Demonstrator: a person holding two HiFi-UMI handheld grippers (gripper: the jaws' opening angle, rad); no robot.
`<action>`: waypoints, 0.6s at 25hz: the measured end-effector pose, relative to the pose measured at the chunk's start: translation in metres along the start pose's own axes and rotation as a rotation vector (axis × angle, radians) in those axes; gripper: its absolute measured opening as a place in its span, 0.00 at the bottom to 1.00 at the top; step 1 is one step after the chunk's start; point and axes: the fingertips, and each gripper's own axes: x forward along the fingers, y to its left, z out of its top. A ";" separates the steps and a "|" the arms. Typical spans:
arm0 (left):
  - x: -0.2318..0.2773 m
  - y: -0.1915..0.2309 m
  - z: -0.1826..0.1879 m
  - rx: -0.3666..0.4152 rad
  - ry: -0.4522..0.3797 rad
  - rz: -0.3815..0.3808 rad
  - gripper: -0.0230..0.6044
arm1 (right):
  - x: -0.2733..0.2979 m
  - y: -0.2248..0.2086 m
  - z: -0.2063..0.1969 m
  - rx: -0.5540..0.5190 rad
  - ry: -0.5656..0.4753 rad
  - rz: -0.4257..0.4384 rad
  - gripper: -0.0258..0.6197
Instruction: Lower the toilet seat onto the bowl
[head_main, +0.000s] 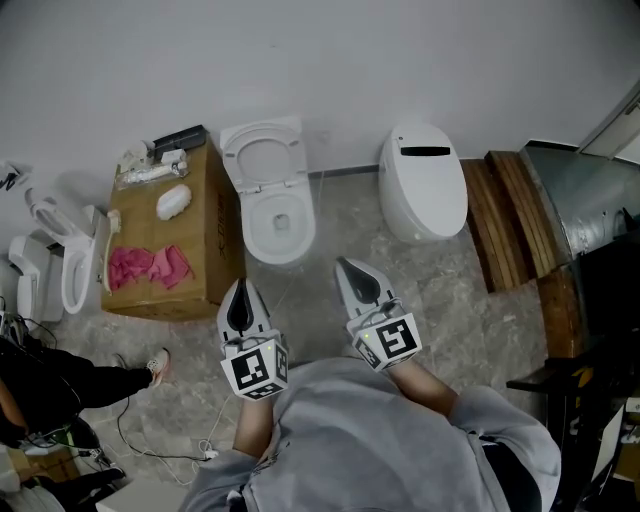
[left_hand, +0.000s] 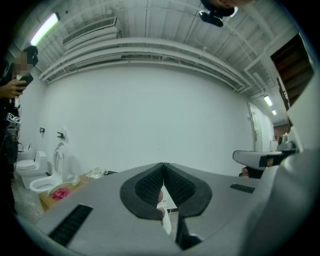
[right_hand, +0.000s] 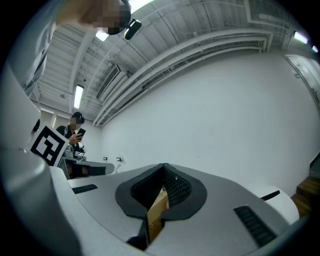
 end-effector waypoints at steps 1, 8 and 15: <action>-0.002 -0.005 0.000 -0.001 0.001 0.006 0.04 | -0.004 -0.003 0.000 -0.001 0.003 0.005 0.04; -0.007 -0.040 -0.008 -0.001 0.028 0.007 0.04 | -0.024 -0.021 -0.004 0.007 0.001 0.032 0.04; 0.003 -0.052 -0.008 0.021 0.053 0.002 0.04 | -0.020 -0.039 -0.015 0.058 0.015 0.028 0.04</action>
